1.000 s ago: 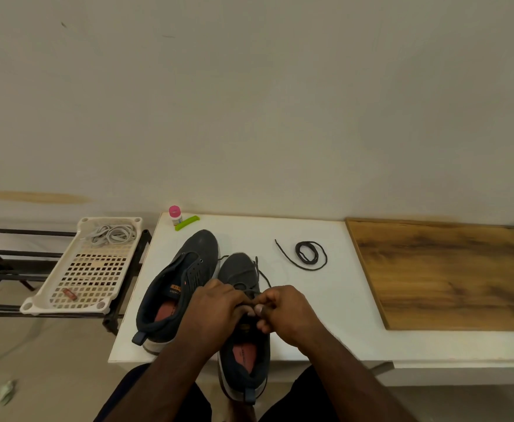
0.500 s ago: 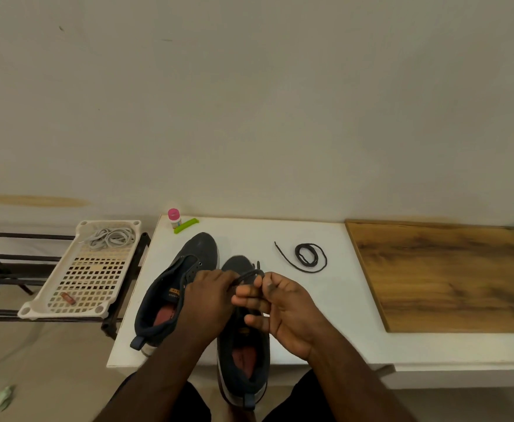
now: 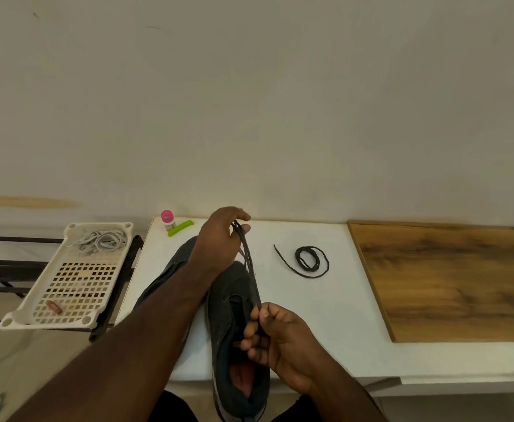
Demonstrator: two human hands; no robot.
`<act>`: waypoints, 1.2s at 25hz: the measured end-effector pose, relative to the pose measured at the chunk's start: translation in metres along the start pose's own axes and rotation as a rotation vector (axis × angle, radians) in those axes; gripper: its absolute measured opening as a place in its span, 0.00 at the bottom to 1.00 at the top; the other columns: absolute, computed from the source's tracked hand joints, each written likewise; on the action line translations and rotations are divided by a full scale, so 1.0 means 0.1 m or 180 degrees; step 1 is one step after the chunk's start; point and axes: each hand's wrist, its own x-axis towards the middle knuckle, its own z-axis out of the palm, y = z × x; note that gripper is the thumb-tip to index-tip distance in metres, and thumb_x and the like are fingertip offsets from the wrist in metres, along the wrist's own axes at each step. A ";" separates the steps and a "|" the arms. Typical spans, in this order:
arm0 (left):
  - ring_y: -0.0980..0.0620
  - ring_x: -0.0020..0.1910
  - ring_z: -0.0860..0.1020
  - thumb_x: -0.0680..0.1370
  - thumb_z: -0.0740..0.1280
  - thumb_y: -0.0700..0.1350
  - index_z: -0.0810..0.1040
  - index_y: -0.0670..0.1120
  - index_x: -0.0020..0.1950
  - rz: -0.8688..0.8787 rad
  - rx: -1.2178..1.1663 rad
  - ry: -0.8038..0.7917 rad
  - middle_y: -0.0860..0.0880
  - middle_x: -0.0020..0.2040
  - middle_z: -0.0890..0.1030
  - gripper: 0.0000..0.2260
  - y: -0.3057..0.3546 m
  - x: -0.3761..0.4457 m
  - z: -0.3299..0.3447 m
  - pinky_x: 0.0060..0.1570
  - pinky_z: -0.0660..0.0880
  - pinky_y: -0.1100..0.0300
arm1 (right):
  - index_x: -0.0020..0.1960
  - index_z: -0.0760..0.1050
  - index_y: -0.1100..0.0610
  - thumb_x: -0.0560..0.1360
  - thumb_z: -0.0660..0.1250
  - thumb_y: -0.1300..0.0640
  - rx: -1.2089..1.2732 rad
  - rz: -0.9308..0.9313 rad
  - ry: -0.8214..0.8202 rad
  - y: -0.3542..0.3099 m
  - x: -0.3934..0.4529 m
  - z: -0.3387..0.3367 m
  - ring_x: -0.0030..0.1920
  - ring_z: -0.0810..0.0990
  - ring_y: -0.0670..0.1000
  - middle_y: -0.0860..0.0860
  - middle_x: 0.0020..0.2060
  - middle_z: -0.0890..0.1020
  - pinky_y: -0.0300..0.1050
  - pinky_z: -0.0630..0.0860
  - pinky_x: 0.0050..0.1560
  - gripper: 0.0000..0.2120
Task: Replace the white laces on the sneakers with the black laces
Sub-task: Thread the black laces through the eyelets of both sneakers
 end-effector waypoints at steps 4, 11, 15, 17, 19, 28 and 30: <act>0.55 0.63 0.75 0.74 0.69 0.38 0.83 0.51 0.54 0.0318 0.0805 -0.1396 0.53 0.59 0.80 0.12 0.07 -0.09 -0.06 0.66 0.70 0.53 | 0.51 0.74 0.61 0.83 0.57 0.58 0.0467 -0.0034 -0.0150 -0.08 0.00 0.06 0.38 0.81 0.55 0.58 0.39 0.80 0.44 0.79 0.39 0.09; 0.56 0.41 0.79 0.80 0.62 0.52 0.77 0.54 0.46 0.0075 0.0639 -0.2033 0.54 0.42 0.79 0.06 0.24 -0.68 -0.21 0.44 0.76 0.55 | 0.53 0.75 0.58 0.85 0.55 0.57 -0.0357 -0.1421 0.1026 -0.53 0.11 0.16 0.55 0.84 0.50 0.51 0.51 0.86 0.43 0.82 0.46 0.10; 0.58 0.43 0.73 0.80 0.61 0.54 0.78 0.56 0.45 0.0690 0.1137 -0.1474 0.60 0.40 0.78 0.08 0.19 -0.76 -0.27 0.44 0.74 0.52 | 0.49 0.76 0.55 0.84 0.56 0.55 -0.3478 -0.0622 0.1143 -0.35 0.12 -0.08 0.44 0.81 0.49 0.49 0.44 0.83 0.48 0.78 0.47 0.11; 0.58 0.42 0.74 0.79 0.61 0.52 0.77 0.57 0.43 0.0595 0.0871 -0.1229 0.61 0.37 0.77 0.08 0.12 -0.80 -0.29 0.43 0.74 0.52 | 0.50 0.78 0.58 0.84 0.56 0.58 -0.1561 0.0091 0.0210 -0.35 -0.06 -0.03 0.39 0.79 0.50 0.53 0.39 0.81 0.44 0.74 0.38 0.12; 0.56 0.38 0.76 0.79 0.60 0.52 0.75 0.56 0.41 0.0299 0.0232 -0.1119 0.58 0.36 0.77 0.09 0.11 -0.90 -0.25 0.40 0.75 0.51 | 0.51 0.78 0.60 0.83 0.58 0.59 0.0346 0.0040 -0.0411 -0.40 -0.18 0.08 0.38 0.79 0.51 0.54 0.39 0.78 0.40 0.72 0.33 0.10; 0.61 0.53 0.67 0.78 0.48 0.59 0.76 0.60 0.53 -0.0052 0.1518 -0.0979 0.62 0.46 0.74 0.18 0.04 -1.21 -0.03 0.61 0.59 0.54 | 0.50 0.76 0.56 0.81 0.57 0.61 -0.3384 -0.0010 0.0781 -0.30 0.04 -0.14 0.37 0.78 0.49 0.51 0.39 0.80 0.45 0.75 0.40 0.09; 0.61 0.52 0.68 0.76 0.47 0.59 0.75 0.60 0.51 -0.0089 0.1287 -0.0930 0.62 0.45 0.74 0.18 -0.01 -1.22 -0.01 0.59 0.60 0.53 | 0.48 0.78 0.58 0.81 0.56 0.63 -0.1212 0.0394 -0.0068 -0.33 -0.13 -0.11 0.35 0.76 0.50 0.53 0.35 0.77 0.42 0.71 0.33 0.12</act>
